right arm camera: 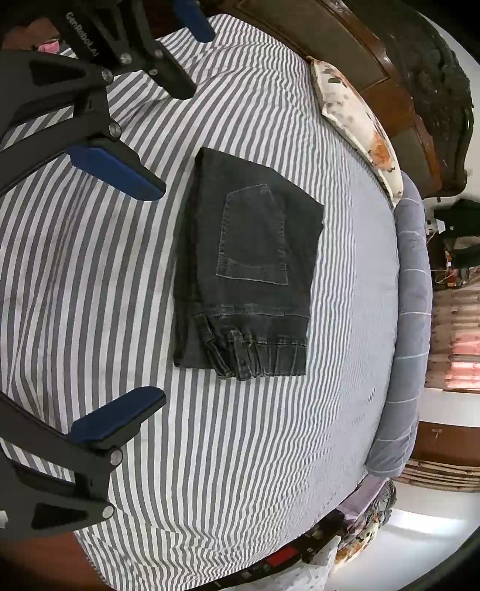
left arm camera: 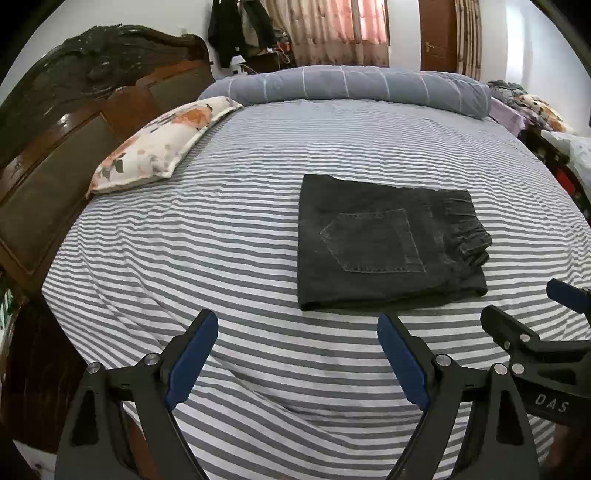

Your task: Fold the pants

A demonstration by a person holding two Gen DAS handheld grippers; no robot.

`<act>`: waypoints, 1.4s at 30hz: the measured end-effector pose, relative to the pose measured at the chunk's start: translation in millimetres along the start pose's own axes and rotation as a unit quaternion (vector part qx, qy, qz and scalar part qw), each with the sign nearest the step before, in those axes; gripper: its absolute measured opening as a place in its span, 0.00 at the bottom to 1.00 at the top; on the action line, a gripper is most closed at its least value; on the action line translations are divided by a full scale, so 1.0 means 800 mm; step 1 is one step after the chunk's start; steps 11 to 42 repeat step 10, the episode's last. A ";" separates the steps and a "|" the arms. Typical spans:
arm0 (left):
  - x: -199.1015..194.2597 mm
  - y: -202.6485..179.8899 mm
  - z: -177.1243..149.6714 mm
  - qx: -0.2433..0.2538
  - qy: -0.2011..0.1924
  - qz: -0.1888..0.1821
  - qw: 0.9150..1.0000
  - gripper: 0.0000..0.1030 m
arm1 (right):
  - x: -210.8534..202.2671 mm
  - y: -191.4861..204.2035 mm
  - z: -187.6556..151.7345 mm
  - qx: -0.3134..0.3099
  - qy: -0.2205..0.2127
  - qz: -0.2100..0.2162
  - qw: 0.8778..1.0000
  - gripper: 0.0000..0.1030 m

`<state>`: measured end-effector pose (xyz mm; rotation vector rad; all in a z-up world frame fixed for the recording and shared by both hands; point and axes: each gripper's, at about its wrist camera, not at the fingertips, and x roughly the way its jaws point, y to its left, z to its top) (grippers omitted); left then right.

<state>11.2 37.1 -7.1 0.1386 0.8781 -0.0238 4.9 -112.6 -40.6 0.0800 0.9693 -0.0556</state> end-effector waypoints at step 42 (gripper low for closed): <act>0.004 0.007 -0.002 -0.014 0.004 -0.008 1.000 0.86 | 0.003 0.000 -0.005 0.001 0.008 0.003 1.000 0.97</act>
